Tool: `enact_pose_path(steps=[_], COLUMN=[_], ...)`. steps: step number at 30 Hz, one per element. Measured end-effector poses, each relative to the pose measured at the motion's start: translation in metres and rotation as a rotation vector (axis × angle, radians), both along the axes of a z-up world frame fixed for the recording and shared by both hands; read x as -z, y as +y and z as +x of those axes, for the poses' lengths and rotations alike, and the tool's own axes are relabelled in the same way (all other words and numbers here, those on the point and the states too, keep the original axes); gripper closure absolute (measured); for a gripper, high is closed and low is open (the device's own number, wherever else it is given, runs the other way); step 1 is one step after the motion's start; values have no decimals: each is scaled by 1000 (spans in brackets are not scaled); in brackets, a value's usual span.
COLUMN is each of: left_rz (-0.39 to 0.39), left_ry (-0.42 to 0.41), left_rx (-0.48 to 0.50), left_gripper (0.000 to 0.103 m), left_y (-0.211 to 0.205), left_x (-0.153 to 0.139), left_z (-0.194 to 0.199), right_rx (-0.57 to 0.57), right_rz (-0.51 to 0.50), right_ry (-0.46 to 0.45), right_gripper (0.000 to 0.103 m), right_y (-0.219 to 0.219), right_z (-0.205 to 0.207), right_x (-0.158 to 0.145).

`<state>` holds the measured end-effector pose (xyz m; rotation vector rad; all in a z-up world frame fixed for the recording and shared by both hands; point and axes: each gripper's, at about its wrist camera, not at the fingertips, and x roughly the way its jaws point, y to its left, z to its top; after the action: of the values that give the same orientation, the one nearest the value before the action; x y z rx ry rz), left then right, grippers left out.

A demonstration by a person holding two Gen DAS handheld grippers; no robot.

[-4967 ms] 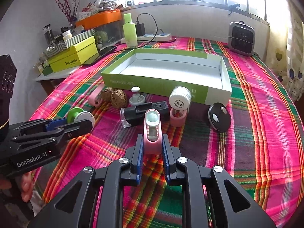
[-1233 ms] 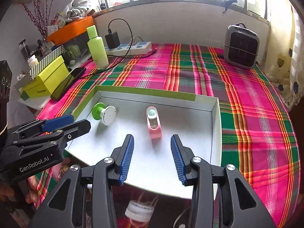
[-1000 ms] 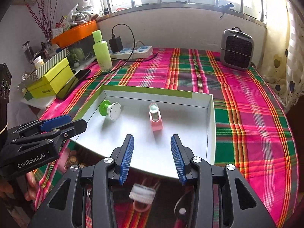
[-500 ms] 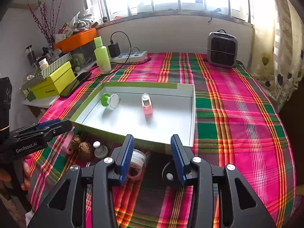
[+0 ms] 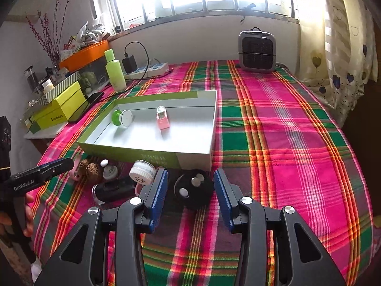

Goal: Organize objects
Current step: 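Withdraw both tools from the box back toward the remaining objects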

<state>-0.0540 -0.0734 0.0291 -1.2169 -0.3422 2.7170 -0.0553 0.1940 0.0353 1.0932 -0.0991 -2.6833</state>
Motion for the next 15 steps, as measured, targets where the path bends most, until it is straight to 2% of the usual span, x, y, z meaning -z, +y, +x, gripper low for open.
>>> enact_pose_path(steps=[15], left_rz=[13], left_ry=[-44], left_rx=[-2], left_gripper=[52], left_y=[2], left_x=[17], left_z=[-2], right_rx=[-2], right_rz=[4], right_ry=[-73], right_gripper=[61], right_y=[2], right_z=[-7], right_x=[20])
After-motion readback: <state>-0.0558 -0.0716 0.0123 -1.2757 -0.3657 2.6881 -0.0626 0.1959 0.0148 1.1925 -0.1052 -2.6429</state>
